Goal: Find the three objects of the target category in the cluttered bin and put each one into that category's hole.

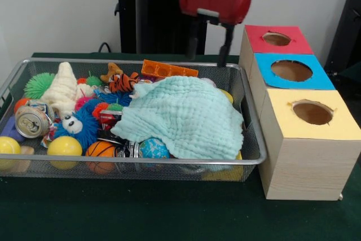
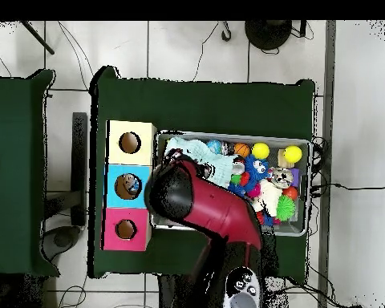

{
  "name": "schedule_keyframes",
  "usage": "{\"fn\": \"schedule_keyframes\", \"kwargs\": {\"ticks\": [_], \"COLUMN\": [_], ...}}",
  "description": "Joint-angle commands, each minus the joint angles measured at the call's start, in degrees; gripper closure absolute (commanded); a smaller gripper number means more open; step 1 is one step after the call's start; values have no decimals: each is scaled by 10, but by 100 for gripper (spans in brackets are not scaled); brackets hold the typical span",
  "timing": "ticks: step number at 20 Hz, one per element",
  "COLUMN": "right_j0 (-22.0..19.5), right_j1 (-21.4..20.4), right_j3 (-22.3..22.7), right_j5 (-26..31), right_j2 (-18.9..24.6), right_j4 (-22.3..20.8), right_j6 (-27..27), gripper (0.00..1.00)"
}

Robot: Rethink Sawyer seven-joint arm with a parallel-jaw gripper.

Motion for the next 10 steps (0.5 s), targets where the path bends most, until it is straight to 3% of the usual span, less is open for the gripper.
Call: {"fn": "schedule_keyframes", "kwargs": {"ticks": [1, 10], "right_j0": [-56, -82], "right_j1": [20, 41], "right_j3": [-33, -35], "right_j5": [5, -28], "right_j2": [102, 145], "right_j4": [-72, -107], "right_j6": [-43, -9], "gripper": [0, 0]}}
